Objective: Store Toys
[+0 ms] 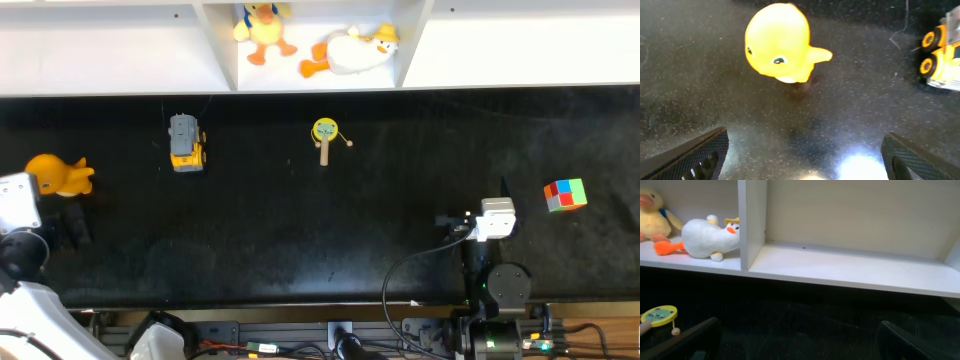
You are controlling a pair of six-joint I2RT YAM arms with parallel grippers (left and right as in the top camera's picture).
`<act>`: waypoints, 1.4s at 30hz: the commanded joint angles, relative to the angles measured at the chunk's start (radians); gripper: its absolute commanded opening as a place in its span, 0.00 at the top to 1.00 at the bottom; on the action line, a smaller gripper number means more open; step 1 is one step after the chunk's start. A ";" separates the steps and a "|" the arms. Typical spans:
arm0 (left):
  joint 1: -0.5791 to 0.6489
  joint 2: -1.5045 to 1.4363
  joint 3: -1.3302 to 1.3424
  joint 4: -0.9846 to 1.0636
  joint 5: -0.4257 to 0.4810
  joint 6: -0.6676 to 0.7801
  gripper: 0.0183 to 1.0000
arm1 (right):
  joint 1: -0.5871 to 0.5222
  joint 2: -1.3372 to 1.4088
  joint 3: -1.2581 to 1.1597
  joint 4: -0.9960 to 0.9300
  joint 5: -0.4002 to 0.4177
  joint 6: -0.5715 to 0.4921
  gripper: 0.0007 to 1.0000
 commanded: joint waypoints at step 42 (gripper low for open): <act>-0.031 0.441 0.234 0.142 0.030 0.136 0.00 | -0.002 -0.010 -0.013 0.004 -0.007 0.007 0.00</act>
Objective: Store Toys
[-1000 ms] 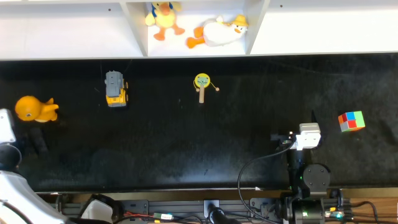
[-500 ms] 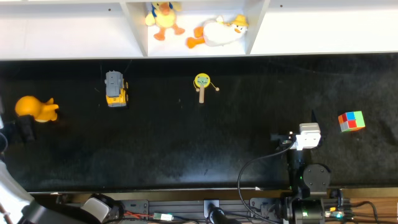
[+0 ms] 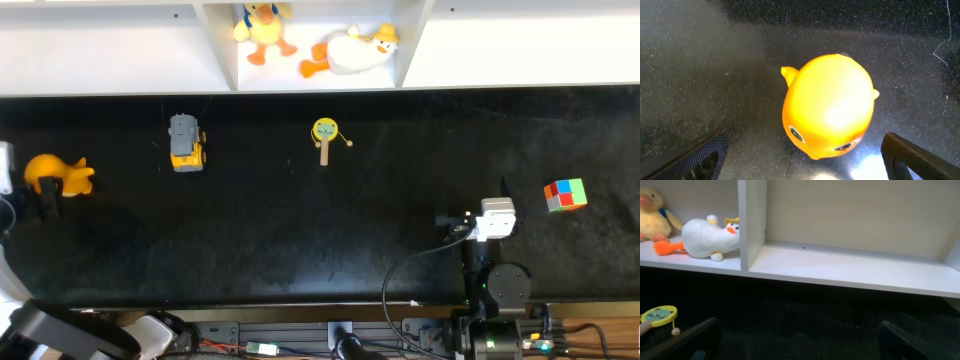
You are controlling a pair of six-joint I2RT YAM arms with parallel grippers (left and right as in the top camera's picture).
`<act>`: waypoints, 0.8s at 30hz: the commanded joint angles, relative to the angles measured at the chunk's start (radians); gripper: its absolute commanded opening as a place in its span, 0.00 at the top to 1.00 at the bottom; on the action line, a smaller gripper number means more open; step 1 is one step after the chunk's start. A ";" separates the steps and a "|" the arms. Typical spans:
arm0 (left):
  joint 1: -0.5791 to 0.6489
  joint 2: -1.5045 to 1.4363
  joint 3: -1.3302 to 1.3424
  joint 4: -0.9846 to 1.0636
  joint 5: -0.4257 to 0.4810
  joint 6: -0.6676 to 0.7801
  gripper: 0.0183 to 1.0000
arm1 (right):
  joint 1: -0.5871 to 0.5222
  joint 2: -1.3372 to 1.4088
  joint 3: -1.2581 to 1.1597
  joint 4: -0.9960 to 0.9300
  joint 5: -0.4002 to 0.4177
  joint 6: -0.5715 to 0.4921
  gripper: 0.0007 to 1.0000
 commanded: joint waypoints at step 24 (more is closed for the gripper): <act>-0.073 0.045 0.035 -0.025 -0.069 0.048 0.00 | -0.002 -0.010 -0.013 0.005 -0.006 0.007 0.00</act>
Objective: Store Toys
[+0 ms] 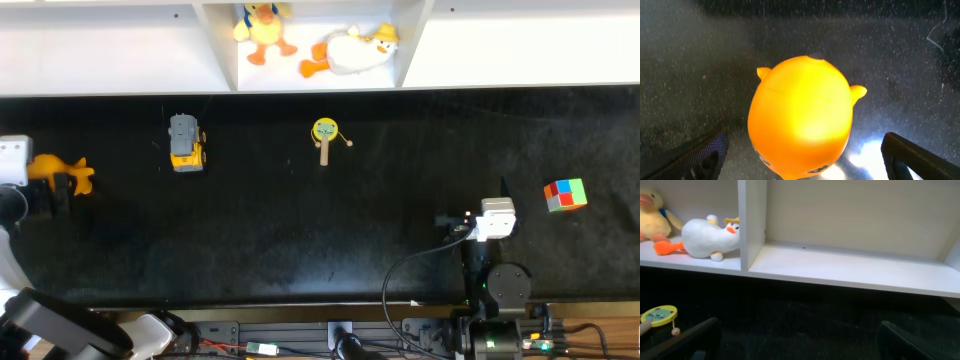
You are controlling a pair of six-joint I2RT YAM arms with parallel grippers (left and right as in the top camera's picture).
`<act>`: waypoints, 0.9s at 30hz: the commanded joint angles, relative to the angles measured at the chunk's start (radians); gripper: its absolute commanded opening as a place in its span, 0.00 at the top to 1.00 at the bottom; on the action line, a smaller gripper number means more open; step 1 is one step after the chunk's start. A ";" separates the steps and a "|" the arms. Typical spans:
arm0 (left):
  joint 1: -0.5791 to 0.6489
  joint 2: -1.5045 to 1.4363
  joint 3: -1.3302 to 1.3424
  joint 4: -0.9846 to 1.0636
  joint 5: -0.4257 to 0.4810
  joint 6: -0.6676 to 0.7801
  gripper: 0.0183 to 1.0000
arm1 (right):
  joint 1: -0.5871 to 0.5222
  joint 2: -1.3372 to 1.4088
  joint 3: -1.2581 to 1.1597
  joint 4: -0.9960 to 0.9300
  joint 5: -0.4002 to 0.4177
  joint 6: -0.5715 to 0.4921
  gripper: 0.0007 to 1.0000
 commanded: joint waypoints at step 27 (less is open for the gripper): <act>-0.002 0.000 0.026 0.057 0.064 -0.060 0.98 | -0.002 -0.010 -0.013 0.005 -0.006 0.008 0.00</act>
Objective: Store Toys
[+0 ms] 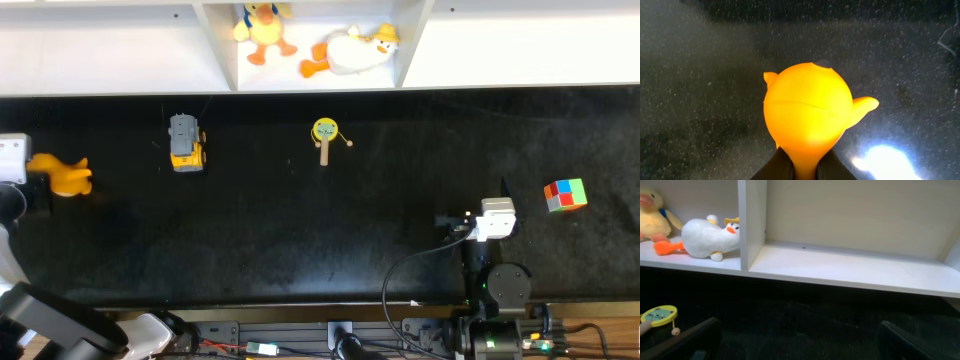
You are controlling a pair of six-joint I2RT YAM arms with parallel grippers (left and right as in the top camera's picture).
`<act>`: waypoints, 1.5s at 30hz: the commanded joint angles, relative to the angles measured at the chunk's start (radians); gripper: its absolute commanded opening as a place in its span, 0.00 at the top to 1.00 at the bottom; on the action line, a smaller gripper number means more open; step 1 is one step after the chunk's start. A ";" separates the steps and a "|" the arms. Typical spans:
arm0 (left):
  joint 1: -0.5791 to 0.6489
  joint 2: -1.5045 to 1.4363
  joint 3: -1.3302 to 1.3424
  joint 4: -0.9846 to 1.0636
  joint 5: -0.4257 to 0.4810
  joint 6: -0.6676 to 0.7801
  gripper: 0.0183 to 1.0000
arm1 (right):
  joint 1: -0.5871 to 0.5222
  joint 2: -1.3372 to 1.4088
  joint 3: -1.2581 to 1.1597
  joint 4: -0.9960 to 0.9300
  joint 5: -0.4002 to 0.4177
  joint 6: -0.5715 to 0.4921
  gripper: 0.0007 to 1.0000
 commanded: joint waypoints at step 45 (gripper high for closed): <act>-0.285 0.064 0.257 0.267 -0.094 -0.587 0.98 | -0.002 -0.010 -0.013 0.004 -0.006 0.007 0.00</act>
